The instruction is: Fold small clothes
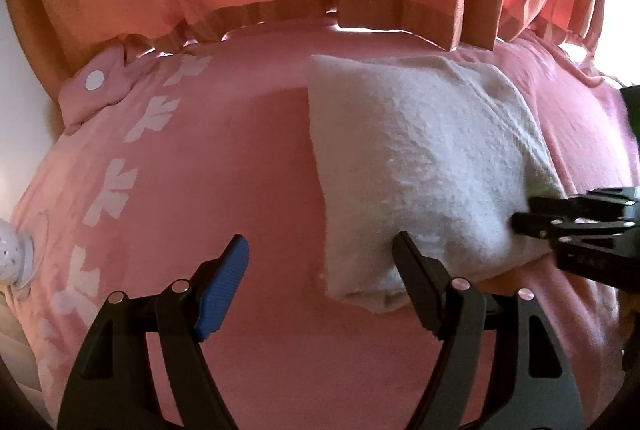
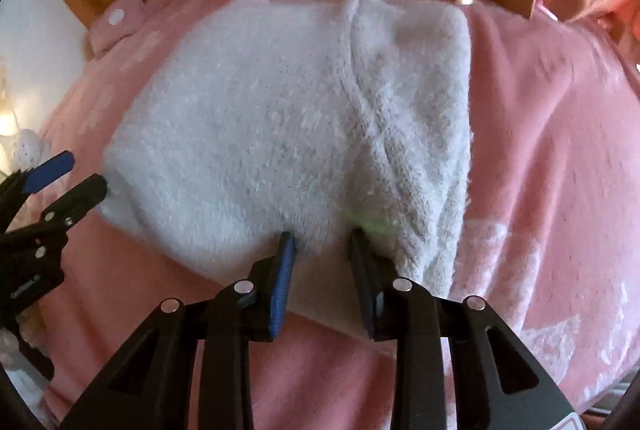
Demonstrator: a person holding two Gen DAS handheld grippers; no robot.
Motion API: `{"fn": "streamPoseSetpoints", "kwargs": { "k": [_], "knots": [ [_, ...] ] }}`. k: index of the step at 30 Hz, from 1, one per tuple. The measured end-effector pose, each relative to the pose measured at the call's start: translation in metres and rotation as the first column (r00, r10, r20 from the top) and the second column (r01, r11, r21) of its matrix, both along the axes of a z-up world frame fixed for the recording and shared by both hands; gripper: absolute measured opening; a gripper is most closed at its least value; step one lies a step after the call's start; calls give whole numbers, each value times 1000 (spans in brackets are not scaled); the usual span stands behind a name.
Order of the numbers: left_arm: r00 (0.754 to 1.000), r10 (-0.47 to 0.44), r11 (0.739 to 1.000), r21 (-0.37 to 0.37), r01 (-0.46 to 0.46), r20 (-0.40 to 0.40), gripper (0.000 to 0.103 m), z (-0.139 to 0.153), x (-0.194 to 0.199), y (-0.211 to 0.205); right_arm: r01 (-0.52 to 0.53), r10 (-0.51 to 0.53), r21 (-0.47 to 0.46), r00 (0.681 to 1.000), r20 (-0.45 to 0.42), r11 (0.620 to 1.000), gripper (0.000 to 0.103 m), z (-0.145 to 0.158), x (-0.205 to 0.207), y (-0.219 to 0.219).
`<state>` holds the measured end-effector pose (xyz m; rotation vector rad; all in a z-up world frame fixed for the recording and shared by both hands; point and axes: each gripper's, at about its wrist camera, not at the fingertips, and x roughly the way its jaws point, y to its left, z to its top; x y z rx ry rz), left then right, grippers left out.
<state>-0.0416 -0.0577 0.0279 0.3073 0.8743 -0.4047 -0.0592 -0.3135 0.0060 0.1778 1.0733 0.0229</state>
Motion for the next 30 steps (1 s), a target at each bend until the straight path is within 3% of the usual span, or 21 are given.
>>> {"fn": "streamPoseSetpoints", "kwargs": {
  "k": [2, 4, 6, 9, 12, 14, 18, 19, 24, 25, 26, 27, 30],
  "knots": [
    [1000, -1, 1000, 3, 1, -2, 72, -1, 0, -3, 19, -21, 22, 998, 66, 1000, 30, 16, -7, -5],
    [1000, -2, 1000, 4, 2, -4, 72, -2, 0, -6, 21, -22, 16, 999, 49, 1000, 33, 10, -9, -12],
    [1000, -6, 1000, 8, 6, -6, 72, -3, -1, -10, -12, 12, 2, 1000, -29, 1000, 32, -14, -4, -13],
    [1000, -12, 1000, 15, 12, -5, 72, -5, -2, -17, -26, 26, -16, 1000, -6, 1000, 33, -6, -9, -8],
    [1000, -14, 1000, 17, 14, -10, 72, -6, -4, -22, 18, -21, 34, 997, 69, 999, 34, 18, -19, -15],
    [1000, -12, 1000, 12, 12, -11, 72, -6, -4, -26, 64, -66, 24, 993, 99, 998, 40, 25, -18, -21],
    [1000, -1, 1000, -10, 0, -9, 76, -3, -1, -33, 140, -142, 22, 985, 103, 990, 49, 23, -12, -38],
    [1000, 9, 1000, -28, -9, -12, 82, -2, 1, -34, 154, -158, 40, 982, 101, 987, 50, 20, -10, -42],
    [999, 30, 996, -86, -32, -31, 86, -4, 21, -42, 177, -188, 193, 981, 40, 965, 61, -3, 21, -57],
    [998, 36, 995, -91, -40, -45, 85, -7, 27, -44, 163, -177, 212, 983, 49, 964, 53, -3, 25, -59],
    [998, 40, 994, -98, -45, -52, 85, -7, 30, -46, 135, -154, 224, 986, 70, 965, 27, 3, 27, -59],
    [998, 40, 993, -108, -45, -52, 82, -5, 32, -47, 121, -145, 215, 984, 102, 969, 16, 12, 26, -58],
    [1000, 30, 992, -121, -30, -3, 79, 9, 28, -49, 89, -138, 199, 958, 250, 976, 13, 55, 2, -54]
  ]
}}
